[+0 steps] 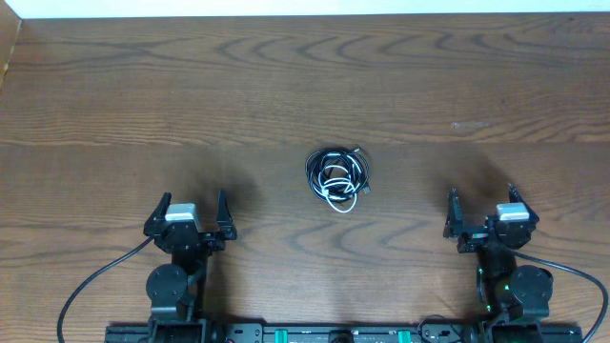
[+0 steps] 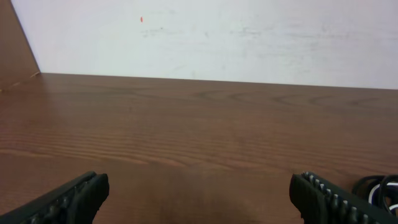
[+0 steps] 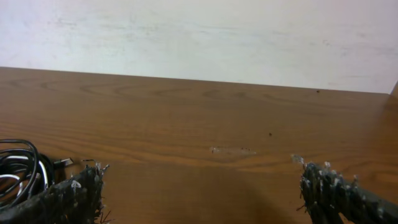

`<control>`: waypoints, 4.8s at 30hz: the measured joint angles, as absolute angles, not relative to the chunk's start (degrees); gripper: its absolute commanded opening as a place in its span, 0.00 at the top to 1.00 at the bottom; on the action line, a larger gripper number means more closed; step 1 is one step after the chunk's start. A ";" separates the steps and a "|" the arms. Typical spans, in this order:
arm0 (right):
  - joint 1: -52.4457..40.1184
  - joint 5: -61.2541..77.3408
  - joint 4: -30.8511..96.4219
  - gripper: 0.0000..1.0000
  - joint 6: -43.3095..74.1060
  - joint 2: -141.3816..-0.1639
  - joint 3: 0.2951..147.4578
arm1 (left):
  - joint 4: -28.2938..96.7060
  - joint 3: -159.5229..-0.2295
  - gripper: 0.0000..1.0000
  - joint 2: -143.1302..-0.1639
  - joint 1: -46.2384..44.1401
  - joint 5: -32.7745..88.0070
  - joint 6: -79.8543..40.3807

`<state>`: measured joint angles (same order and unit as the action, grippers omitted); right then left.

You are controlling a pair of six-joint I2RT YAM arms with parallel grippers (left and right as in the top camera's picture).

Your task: Untangle cables

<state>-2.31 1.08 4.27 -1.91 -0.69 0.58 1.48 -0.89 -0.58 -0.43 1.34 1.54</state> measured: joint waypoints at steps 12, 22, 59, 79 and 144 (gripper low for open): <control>-2.31 1.08 4.27 0.01 -1.91 -0.69 0.58 | 1.48 -0.89 0.02 -0.58 -0.43 1.34 1.54; -2.33 1.08 4.27 0.01 -1.91 -0.69 0.56 | 1.48 -0.89 0.02 -0.58 -0.43 1.34 1.52; -2.33 1.06 4.23 0.01 -1.93 -0.69 0.56 | 15.35 -27.16 0.02 -4.43 -0.43 18.63 -5.78; -2.31 1.08 4.19 0.01 -1.91 -0.67 0.51 | 80.77 -83.20 0.02 -56.80 -0.43 39.33 -5.74; -2.31 1.08 4.19 0.01 -1.91 -0.69 0.51 | 84.60 -80.20 0.02 -84.25 -29.71 15.97 -22.74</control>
